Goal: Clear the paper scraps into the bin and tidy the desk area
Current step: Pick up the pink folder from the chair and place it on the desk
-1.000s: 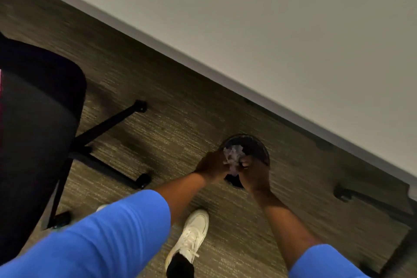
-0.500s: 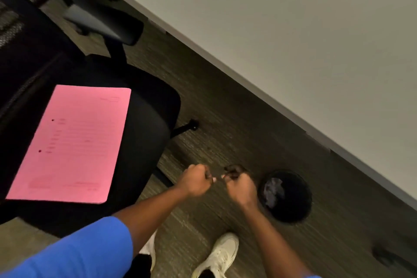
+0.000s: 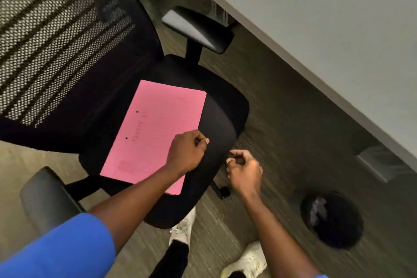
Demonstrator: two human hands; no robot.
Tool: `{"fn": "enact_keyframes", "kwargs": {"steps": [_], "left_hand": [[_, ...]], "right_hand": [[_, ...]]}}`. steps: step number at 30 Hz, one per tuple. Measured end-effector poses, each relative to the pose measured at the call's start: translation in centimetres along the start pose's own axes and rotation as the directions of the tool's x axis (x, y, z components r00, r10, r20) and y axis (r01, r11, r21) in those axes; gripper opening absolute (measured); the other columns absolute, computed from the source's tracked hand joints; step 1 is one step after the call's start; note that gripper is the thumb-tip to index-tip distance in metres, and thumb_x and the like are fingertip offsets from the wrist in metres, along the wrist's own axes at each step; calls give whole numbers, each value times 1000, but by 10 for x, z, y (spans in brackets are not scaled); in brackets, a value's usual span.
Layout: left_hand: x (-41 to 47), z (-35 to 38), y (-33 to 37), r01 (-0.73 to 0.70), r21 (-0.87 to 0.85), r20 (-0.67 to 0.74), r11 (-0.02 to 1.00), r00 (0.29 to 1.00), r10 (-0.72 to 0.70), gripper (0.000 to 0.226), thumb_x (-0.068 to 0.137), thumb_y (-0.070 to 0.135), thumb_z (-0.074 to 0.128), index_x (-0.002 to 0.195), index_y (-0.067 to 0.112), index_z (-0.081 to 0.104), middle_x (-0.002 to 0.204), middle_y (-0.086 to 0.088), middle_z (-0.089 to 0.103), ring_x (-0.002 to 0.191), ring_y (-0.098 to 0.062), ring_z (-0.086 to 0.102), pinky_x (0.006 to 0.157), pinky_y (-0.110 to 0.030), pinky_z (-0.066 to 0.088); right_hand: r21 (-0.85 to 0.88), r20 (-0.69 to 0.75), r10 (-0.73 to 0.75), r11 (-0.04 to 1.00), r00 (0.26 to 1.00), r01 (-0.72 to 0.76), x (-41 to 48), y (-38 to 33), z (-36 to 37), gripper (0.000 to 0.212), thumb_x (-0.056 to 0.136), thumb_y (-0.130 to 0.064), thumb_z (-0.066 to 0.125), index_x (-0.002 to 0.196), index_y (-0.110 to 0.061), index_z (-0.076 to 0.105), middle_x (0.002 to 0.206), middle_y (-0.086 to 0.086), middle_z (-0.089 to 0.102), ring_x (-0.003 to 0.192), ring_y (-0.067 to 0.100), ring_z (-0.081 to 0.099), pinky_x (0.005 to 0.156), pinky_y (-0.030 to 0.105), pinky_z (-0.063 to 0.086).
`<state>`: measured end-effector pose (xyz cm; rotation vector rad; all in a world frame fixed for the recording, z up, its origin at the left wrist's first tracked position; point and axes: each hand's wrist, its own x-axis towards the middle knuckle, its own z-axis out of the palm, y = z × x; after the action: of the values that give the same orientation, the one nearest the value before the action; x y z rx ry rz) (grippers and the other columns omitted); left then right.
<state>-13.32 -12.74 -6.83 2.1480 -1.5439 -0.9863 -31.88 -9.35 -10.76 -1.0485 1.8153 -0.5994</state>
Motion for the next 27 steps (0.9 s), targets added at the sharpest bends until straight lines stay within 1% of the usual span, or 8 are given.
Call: {"fn": "enact_keyframes", "kwargs": {"steps": [5,7,9,12,15,19,23,27], "left_hand": [[13,-63,-34,65,-17,-187,998,980,-67,13,102,29,66,94,21,74,89,8,75,83,-13,70,76,-26,53],[19,-87,-51,115,8,-244,993,963,-110,13,101,25,68,92,17,73,93,4,75,86,-16,69,76,-31,56],[24,-107,-69,173,59,-260,983,953,-152,15,100,23,69,95,11,77,103,-4,76,98,-23,70,85,-40,60],[25,-129,-90,285,162,-271,945,933,-235,19,98,26,71,102,9,78,120,-16,70,118,-36,62,98,-52,57],[25,-140,-108,349,218,-236,911,925,-298,30,96,31,73,115,7,73,131,-20,62,126,-40,56,105,-54,53],[26,-144,-127,407,80,-162,910,906,-391,49,92,35,78,127,5,59,133,-16,62,122,-38,62,103,-54,55],[24,-142,-139,446,-31,-106,894,888,-447,57,92,33,79,135,8,51,131,-14,67,116,-36,68,99,-51,59],[23,-143,-148,423,8,-87,906,903,-421,50,89,23,82,130,6,60,126,-13,72,113,-34,71,97,-50,61]], "right_hand": [[9,18,-15,1000,1000,14,-7,-29,38,23,90,-15,71,104,-33,72,82,-6,77,77,17,76,78,51,65],[2,35,0,1000,999,0,-11,-41,52,25,91,-16,71,110,-32,70,86,-6,77,81,17,77,81,50,65],[-25,37,23,999,999,-22,-16,-52,63,26,92,-18,71,114,-32,69,88,-9,77,87,15,76,82,48,65],[-89,22,57,994,998,-55,-22,-65,77,28,92,-24,72,118,-33,67,83,-14,76,91,10,74,81,42,64],[-133,12,81,988,997,-79,-28,-75,86,34,92,-26,72,124,-28,64,86,-13,74,92,12,71,75,34,56],[-190,24,130,974,991,-123,-32,-82,96,43,92,-30,74,132,-26,57,100,-8,73,98,16,69,75,32,49],[-220,25,151,965,988,-142,-36,-85,106,42,93,-30,74,131,-24,56,95,-8,72,86,12,66,55,25,38],[-231,15,168,960,986,-160,-40,-87,112,39,94,-25,72,128,-23,54,93,-8,69,80,12,65,52,25,40]]}}
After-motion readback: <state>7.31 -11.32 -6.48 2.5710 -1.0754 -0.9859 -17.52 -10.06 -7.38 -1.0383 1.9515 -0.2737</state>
